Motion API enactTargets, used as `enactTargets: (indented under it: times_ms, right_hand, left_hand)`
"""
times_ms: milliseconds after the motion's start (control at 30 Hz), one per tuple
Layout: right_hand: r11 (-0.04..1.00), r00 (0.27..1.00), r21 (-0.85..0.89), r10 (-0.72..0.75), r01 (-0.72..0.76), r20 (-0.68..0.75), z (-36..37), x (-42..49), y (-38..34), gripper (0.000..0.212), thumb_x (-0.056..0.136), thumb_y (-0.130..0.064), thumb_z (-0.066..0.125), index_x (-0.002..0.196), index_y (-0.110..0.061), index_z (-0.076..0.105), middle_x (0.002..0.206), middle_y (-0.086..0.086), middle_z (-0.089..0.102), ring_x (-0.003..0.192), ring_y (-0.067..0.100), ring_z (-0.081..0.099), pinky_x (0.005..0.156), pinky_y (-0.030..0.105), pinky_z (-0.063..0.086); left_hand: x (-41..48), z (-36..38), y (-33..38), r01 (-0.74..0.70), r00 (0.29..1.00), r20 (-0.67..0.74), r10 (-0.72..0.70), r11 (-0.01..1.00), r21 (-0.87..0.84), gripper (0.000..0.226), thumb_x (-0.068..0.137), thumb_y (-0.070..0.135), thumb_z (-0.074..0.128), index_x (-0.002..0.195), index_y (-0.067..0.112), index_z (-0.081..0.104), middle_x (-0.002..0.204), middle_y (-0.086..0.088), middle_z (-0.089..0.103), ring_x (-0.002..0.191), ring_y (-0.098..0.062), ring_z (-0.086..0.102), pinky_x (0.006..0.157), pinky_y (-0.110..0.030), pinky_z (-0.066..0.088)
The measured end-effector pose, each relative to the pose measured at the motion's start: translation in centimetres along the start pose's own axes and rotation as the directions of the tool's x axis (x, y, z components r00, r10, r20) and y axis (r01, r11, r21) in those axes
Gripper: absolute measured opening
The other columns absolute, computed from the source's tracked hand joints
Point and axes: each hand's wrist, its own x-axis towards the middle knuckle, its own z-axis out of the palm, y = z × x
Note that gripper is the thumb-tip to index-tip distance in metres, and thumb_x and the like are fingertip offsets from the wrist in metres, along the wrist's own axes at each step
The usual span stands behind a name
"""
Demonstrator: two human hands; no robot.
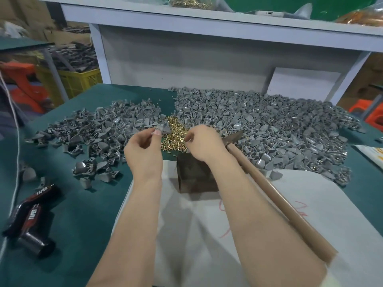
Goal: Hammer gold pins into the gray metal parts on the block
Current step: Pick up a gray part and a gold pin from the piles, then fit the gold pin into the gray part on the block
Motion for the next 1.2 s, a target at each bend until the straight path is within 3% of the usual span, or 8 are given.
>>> enactTargets:
  times_ms: [133,267,433,600,867,1033,1133,1200]
  right_hand:
    - [0.985,0.995,-0.173,0.043,-0.027,0.089,1.5,2.3,-2.1,0.021,0.083,-0.009,0.056,0.103,-0.008,0.06,0.1,0.009,0.061,0.099,0.031,0.06,0.084,0.039,0.046]
    - [0.96,0.984,-0.278,0.078,-0.032,0.157,2.5,3.3,-2.7,0.02,0.081,-0.007,0.055,0.1,-0.013,0.054,0.112,0.01,0.058,0.105,0.031,0.055,0.078,0.04,0.031]
    - [0.955,0.977,-0.296,0.081,-0.019,0.199,3.0,4.1,-2.6,0.02,0.081,-0.006,0.055,0.1,-0.012,0.054,0.114,0.011,0.058,0.104,0.031,0.056,0.081,0.041,0.04]
    - [0.955,0.98,-0.294,0.081,-0.024,0.182,3.2,4.5,-2.6,0.033,0.083,-0.006,0.054,0.116,-0.006,0.056,0.12,0.014,0.057,0.108,0.033,0.055,0.076,0.038,0.038]
    - [0.964,0.988,-0.264,0.055,-0.015,0.147,3.6,4.6,-2.3,0.032,0.085,-0.01,0.056,0.117,-0.007,0.056,0.121,0.013,0.057,0.11,0.032,0.055,0.074,0.037,0.036]
    - [0.965,0.988,-0.261,0.045,-0.006,0.147,3.6,4.9,-2.4,0.027,0.083,-0.008,0.057,0.11,-0.009,0.057,0.115,0.011,0.059,0.107,0.031,0.057,0.073,0.038,0.036]
    - [0.963,0.986,-0.268,0.043,0.003,0.163,3.8,5.1,-2.4,0.01,0.082,-0.009,0.056,0.089,-0.015,0.053,0.103,0.009,0.059,0.095,0.029,0.057,0.073,0.039,0.037]
    - [0.961,0.983,-0.276,0.058,-0.008,0.175,3.9,5.4,-2.4,0.013,0.082,-0.008,0.056,0.079,-0.015,0.045,0.092,0.007,0.052,0.088,0.028,0.053,0.072,0.039,0.037]
  left_hand:
    - [0.3,0.0,-0.5,0.087,0.993,-0.071,-0.097,0.987,-0.133,0.011,0.089,0.018,0.065,0.096,0.009,0.066,0.081,0.006,0.064,0.071,0.0,0.058,0.064,-0.006,0.045]
    - [0.1,0.1,-0.6,0.118,0.988,-0.079,-0.135,0.973,-0.198,0.007,0.09,0.019,0.064,0.086,0.013,0.064,0.077,0.005,0.063,0.067,0.0,0.058,0.061,-0.008,0.045]
    - [-0.3,0.3,-0.4,0.128,0.988,-0.05,-0.144,0.959,-0.252,0.006,0.092,0.017,0.061,0.086,0.016,0.059,0.08,0.002,0.062,0.068,-0.001,0.058,0.064,-0.014,0.048]
    - [-0.6,0.5,-0.4,0.105,0.994,-0.018,-0.112,0.969,-0.224,0.007,0.091,0.018,0.062,0.085,0.02,0.059,0.091,-0.003,0.067,0.082,-0.008,0.061,0.075,-0.02,0.049]
    - [-0.6,0.7,-0.5,0.116,0.993,0.037,-0.111,0.971,-0.21,0.01,0.089,0.01,0.063,0.088,0.02,0.062,0.085,0.006,0.065,0.074,0.003,0.059,0.07,-0.011,0.048]
    - [-0.6,0.9,-0.6,0.111,0.993,0.061,-0.101,0.975,-0.193,0.013,0.088,0.008,0.064,0.087,0.021,0.063,0.082,0.007,0.065,0.068,0.005,0.06,0.066,-0.007,0.048]
    - [-0.7,0.9,-0.6,0.103,0.994,0.063,-0.093,0.978,-0.181,0.014,0.088,0.01,0.065,0.083,0.023,0.062,0.079,0.008,0.064,0.065,0.008,0.06,0.064,-0.006,0.047]
    - [-0.7,0.8,-0.6,0.1,0.994,0.063,-0.091,0.981,-0.167,0.013,0.088,0.012,0.066,0.083,0.024,0.063,0.081,0.009,0.065,0.067,0.007,0.06,0.063,-0.006,0.046]
